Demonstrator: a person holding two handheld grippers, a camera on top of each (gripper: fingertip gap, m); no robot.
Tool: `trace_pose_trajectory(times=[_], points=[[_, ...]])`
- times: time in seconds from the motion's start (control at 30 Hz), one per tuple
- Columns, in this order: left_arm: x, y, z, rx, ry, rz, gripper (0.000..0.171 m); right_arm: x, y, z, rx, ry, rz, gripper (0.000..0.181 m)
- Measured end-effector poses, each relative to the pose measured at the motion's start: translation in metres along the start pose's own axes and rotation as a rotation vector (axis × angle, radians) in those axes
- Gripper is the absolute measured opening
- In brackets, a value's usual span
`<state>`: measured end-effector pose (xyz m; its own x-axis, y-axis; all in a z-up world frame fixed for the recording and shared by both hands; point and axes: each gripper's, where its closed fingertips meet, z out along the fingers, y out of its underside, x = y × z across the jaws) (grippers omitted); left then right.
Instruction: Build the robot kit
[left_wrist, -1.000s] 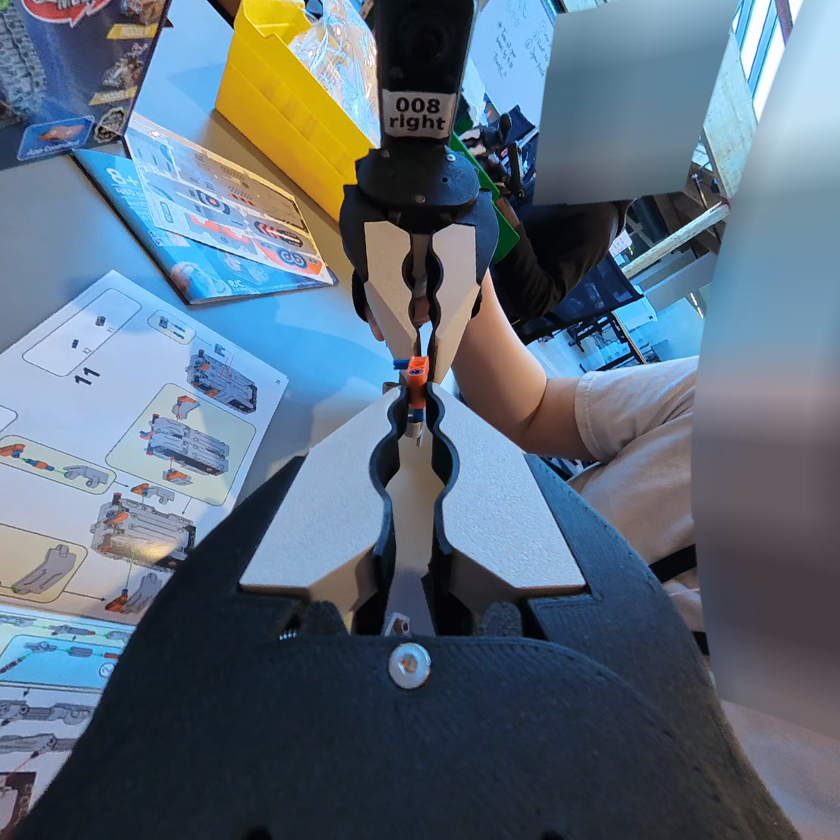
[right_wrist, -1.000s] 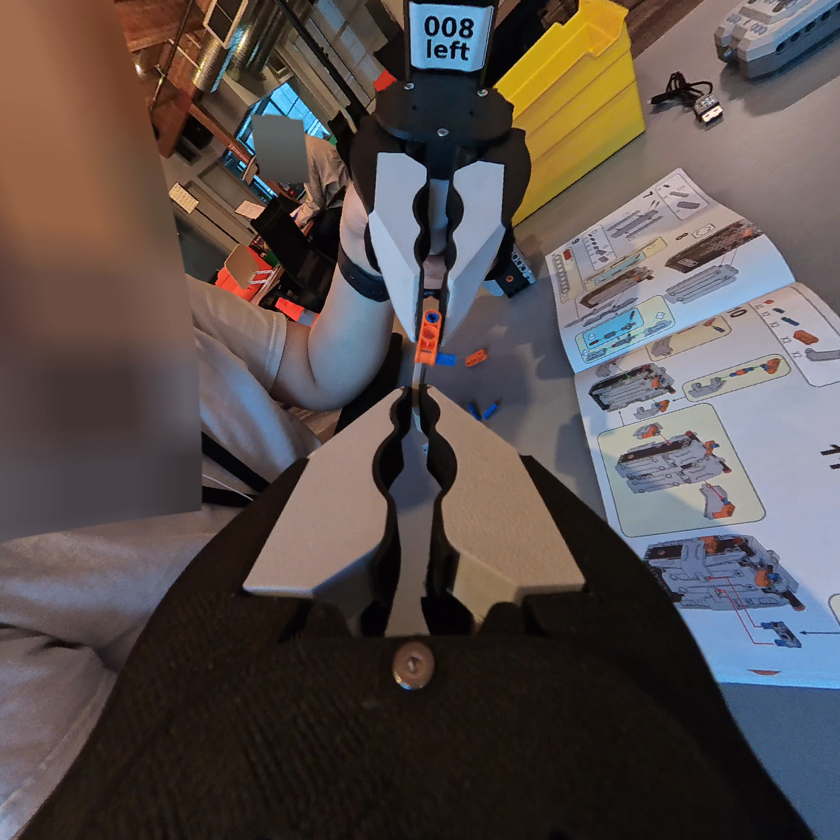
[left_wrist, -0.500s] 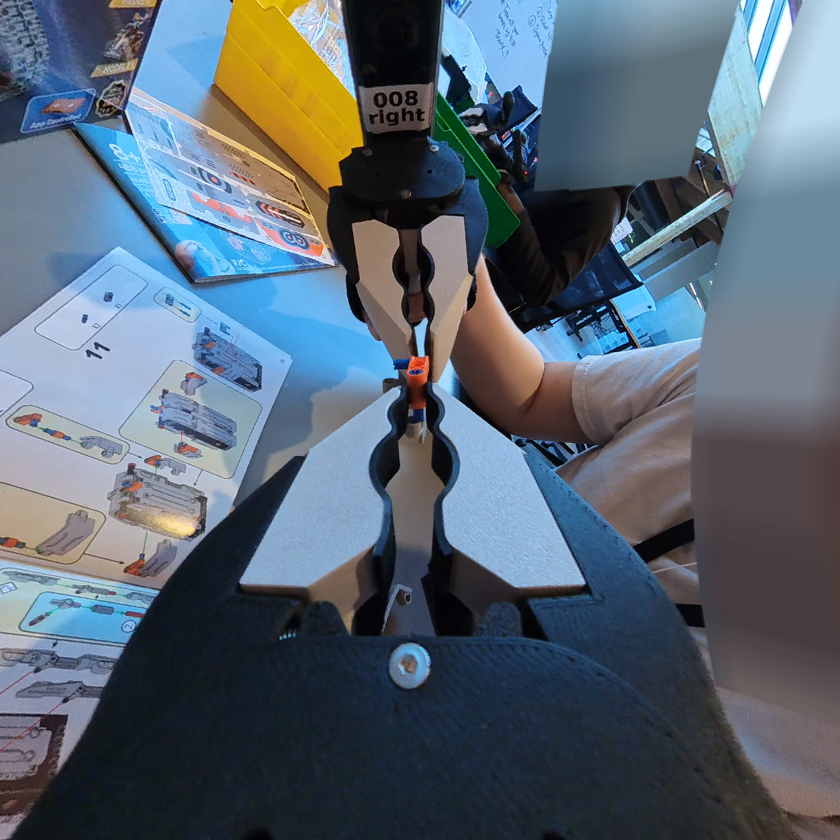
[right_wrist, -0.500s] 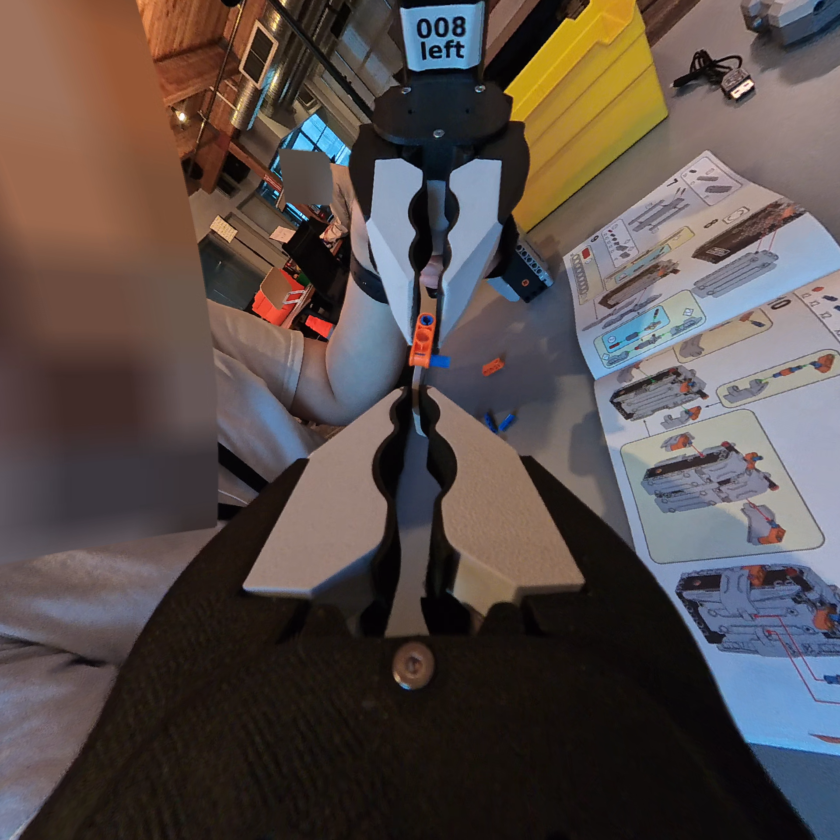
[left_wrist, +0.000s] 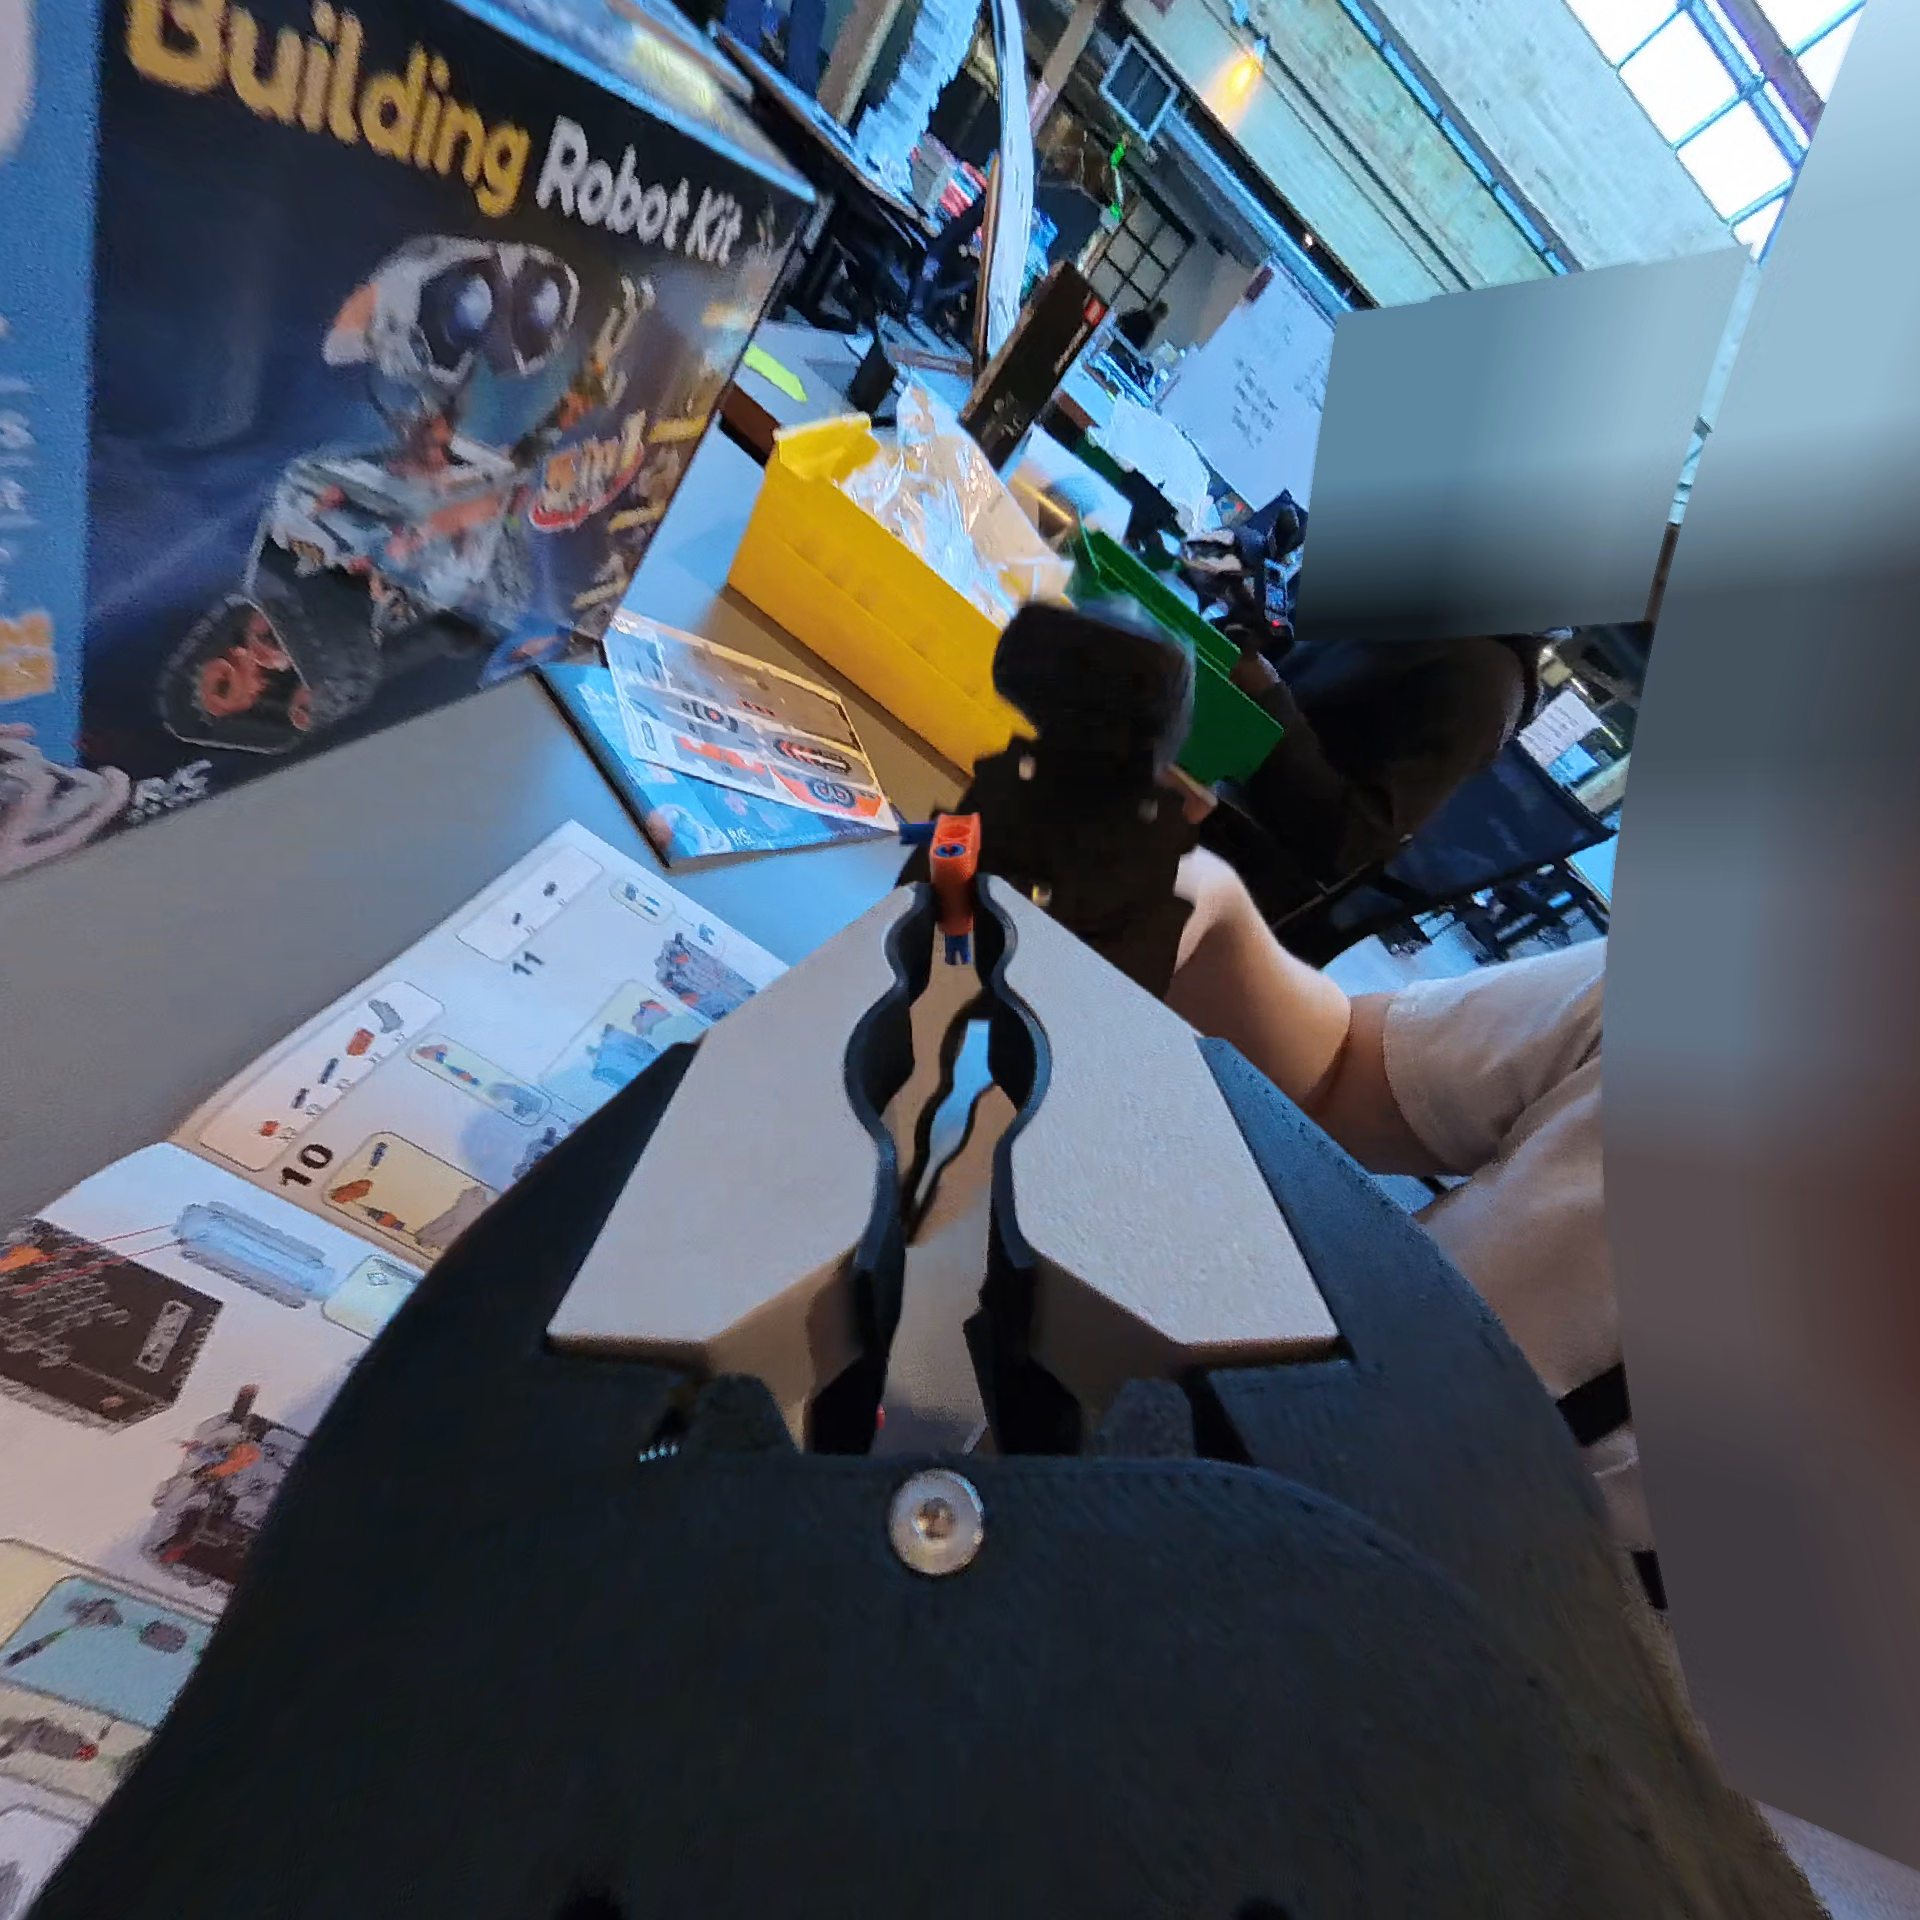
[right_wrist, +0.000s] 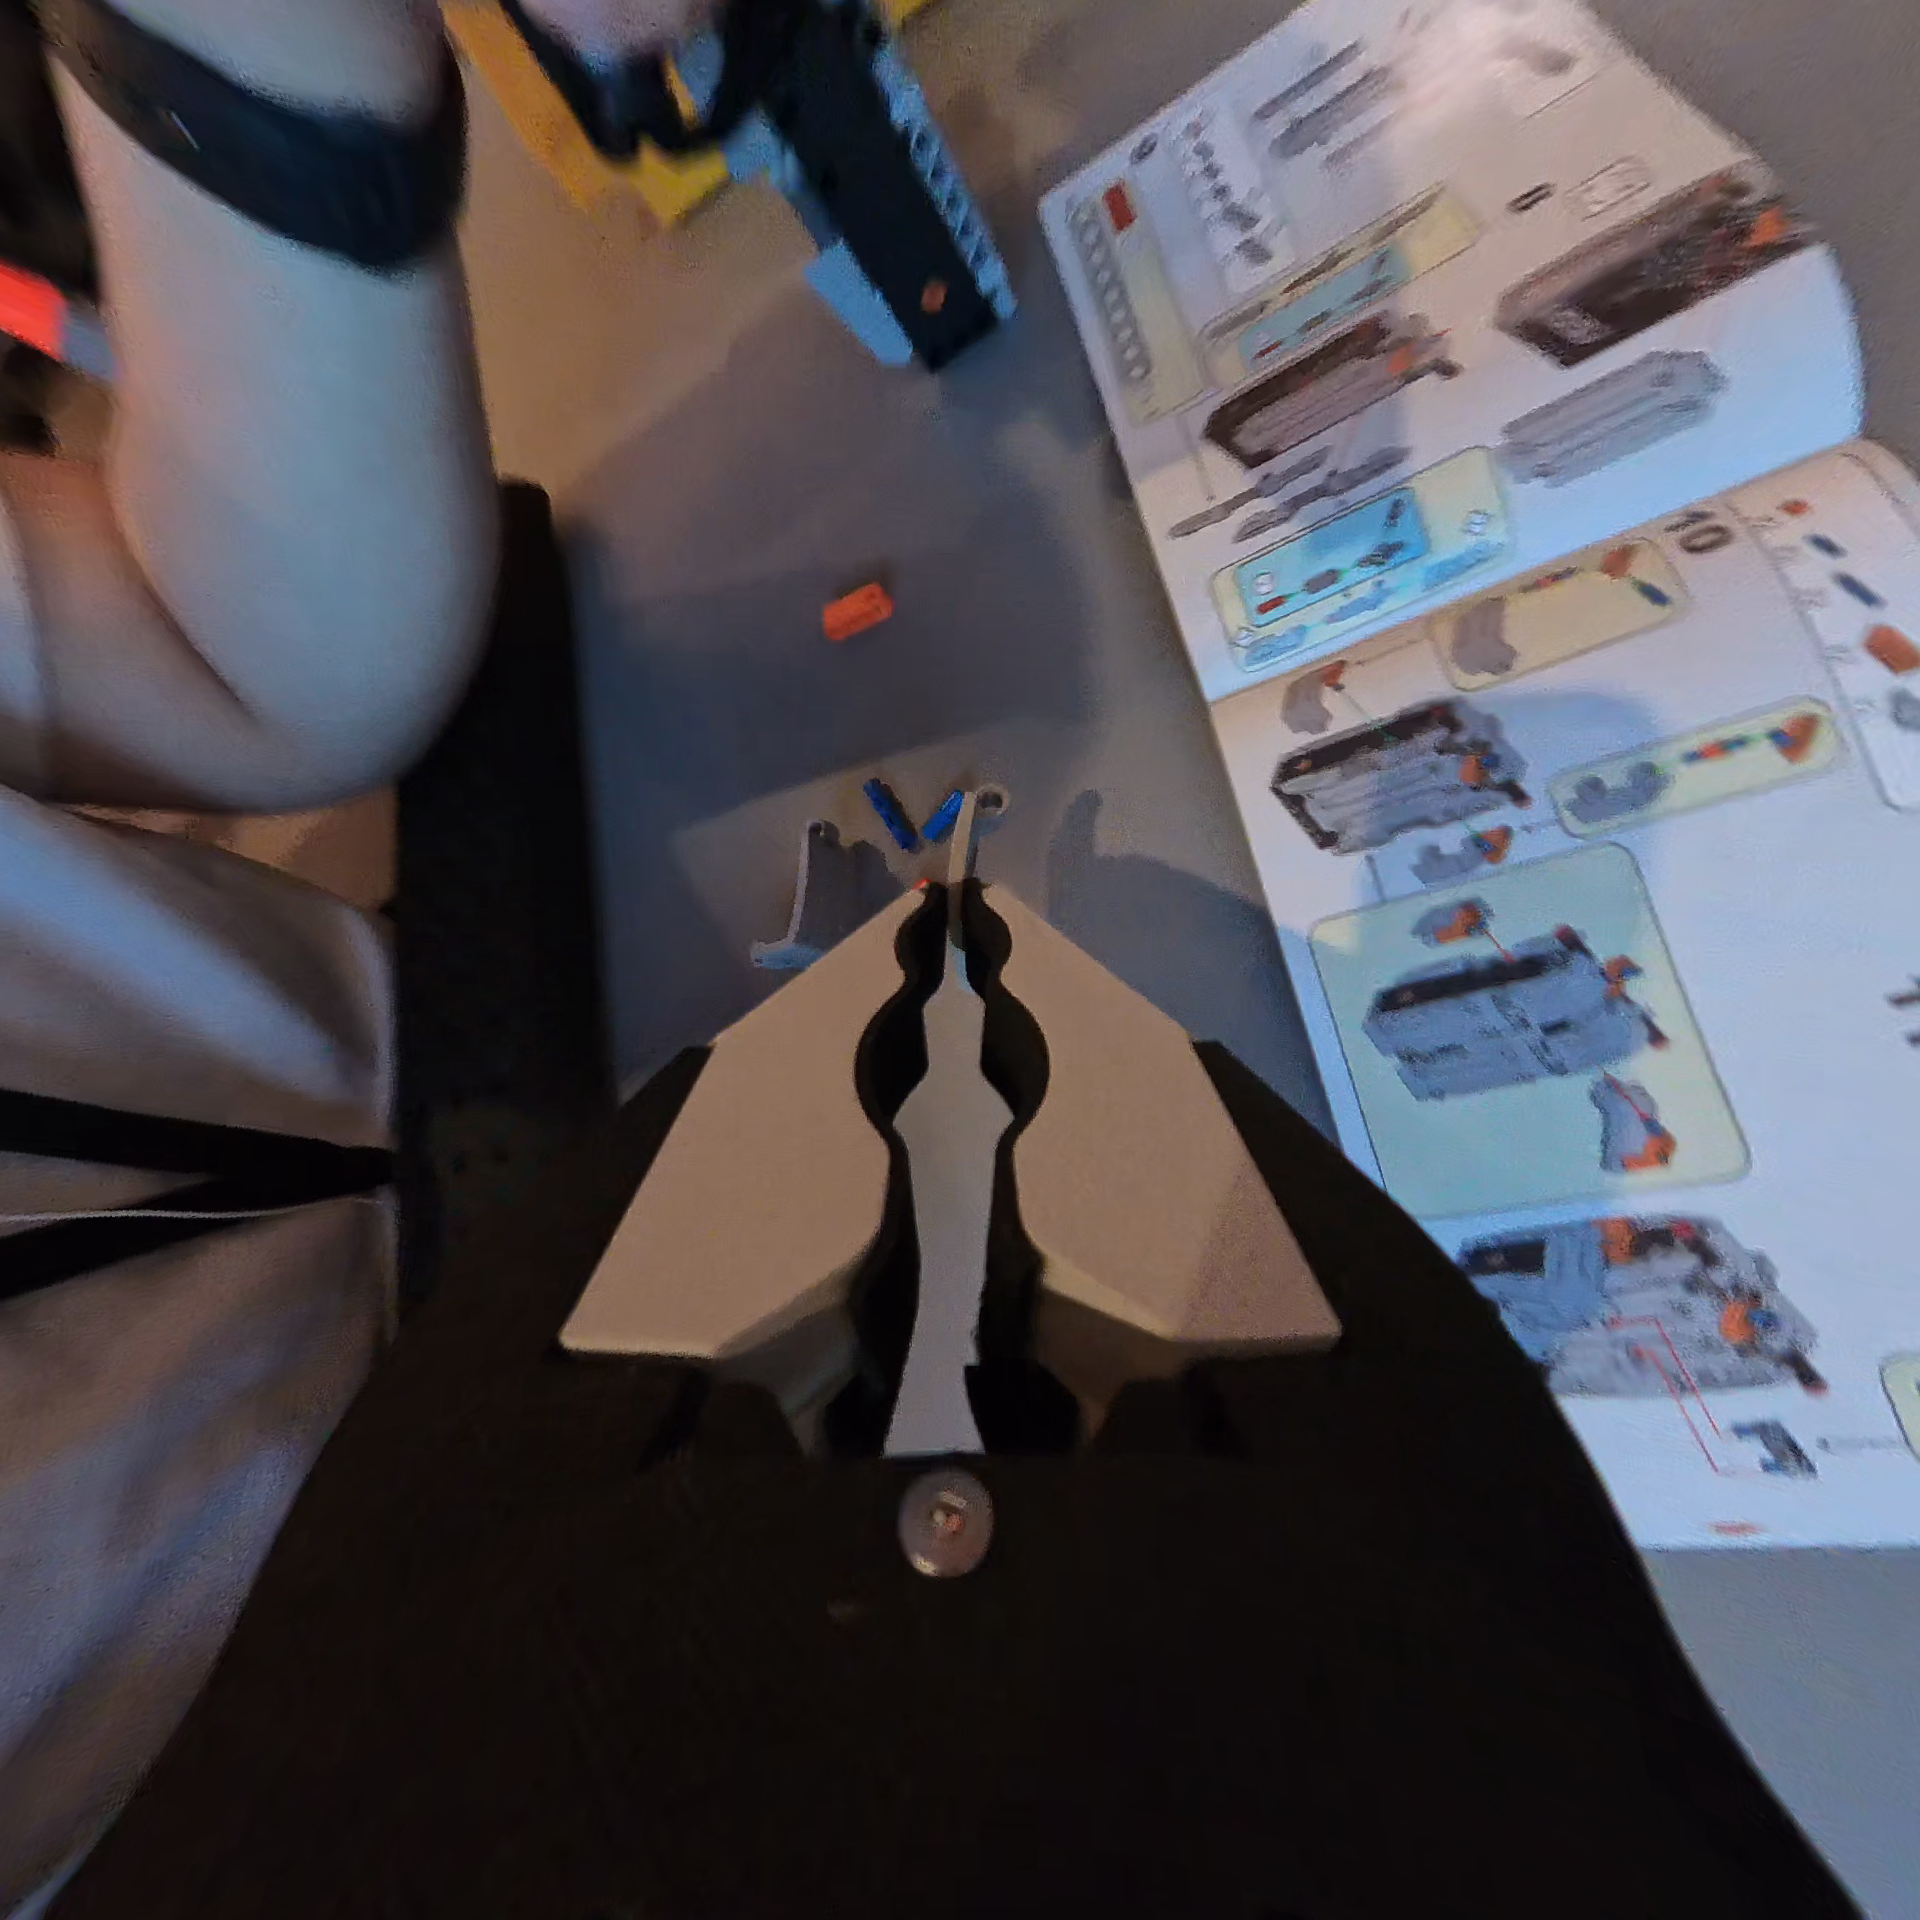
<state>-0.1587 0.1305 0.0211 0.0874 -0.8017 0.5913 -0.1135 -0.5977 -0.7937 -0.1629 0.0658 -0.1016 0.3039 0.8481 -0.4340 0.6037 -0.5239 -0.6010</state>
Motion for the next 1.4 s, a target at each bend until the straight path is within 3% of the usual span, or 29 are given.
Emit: trace_pose_trajectory(times=[0.13, 0.47, 1.0, 1.1, 1.23, 1.3, 1.4], points=[[0.007, -0.011, -0.012, 0.043, -0.032, 0.044, 0.004, 0.005, 0.005, 0.024, -0.045, 0.055, -0.047, 0.001], [0.013, -0.025, -0.033, 0.109, -0.058, 0.075, 0.004, 0.026, 0.008, 0.02, -0.062, 0.176, -0.068, 0.001], [0.015, -0.024, -0.03, 0.099, -0.049, 0.078, 0.004, 0.028, 0.022, 0.03, -0.138, 0.171, -0.111, 0.001], [0.015, -0.024, -0.031, 0.104, -0.047, 0.077, 0.004, 0.024, 0.02, 0.03, -0.131, 0.155, -0.122, 0.01], [0.017, -0.029, -0.038, 0.126, -0.058, 0.087, 0.005, 0.018, -0.008, 0.014, 0.018, 0.148, -0.094, 0.014], [0.017, -0.032, -0.044, 0.144, -0.074, 0.093, 0.004, 0.028, -0.037, -0.004, 0.176, 0.269, -0.125, 0.0], [0.015, -0.036, -0.053, 0.172, -0.103, 0.1, 0.004, 0.042, -0.066, -0.019, 0.364, 0.432, -0.135, 0.0]])
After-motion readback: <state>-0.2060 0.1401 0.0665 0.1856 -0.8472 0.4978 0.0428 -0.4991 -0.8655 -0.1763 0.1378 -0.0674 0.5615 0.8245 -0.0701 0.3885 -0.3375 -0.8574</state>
